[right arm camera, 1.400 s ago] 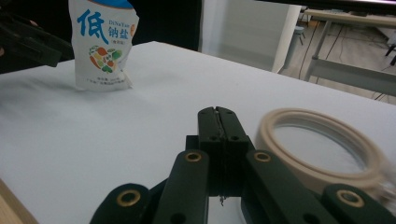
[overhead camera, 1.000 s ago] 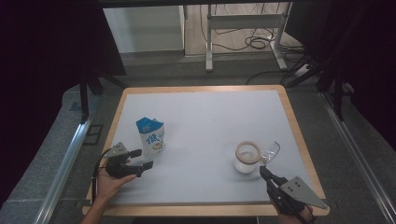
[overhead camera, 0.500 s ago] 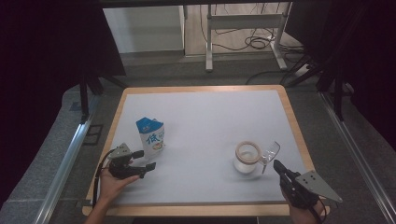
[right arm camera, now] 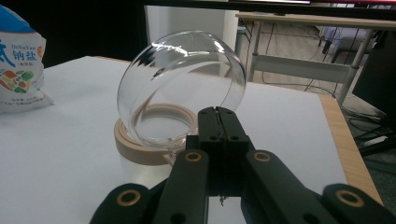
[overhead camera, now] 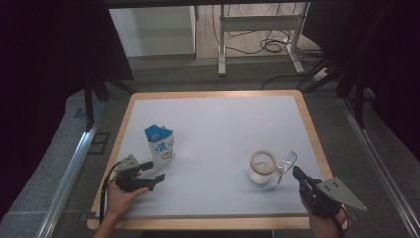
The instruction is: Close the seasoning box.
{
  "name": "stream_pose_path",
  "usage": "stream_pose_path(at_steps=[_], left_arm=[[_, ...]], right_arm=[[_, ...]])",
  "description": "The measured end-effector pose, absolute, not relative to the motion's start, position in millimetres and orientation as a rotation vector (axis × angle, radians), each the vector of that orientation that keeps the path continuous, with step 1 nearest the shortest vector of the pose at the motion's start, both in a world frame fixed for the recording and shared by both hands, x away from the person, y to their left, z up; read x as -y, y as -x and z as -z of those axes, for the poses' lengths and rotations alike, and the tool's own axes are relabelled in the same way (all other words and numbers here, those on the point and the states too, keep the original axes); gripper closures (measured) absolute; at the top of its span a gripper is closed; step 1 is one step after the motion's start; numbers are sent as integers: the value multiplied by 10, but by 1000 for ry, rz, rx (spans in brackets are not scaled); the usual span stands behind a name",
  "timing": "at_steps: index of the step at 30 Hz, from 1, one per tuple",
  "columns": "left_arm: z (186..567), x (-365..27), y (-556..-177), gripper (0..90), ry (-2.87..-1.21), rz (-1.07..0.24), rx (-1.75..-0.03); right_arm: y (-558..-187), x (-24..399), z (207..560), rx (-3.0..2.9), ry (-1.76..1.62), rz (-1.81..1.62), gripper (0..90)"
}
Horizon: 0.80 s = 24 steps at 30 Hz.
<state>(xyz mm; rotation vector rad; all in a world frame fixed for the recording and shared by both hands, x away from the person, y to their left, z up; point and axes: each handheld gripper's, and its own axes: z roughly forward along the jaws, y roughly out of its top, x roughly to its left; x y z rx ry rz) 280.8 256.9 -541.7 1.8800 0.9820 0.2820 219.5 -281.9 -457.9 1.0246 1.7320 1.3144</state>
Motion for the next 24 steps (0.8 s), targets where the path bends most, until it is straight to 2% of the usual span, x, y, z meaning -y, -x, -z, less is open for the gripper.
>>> stream_pose_path(at_steps=[24], left_arm=[[5424, -2531, -2762, 211, -1908, -297, -975]], right_arm=[[-2279, 2698, 4493, -1765, -983, -1308, 900]])
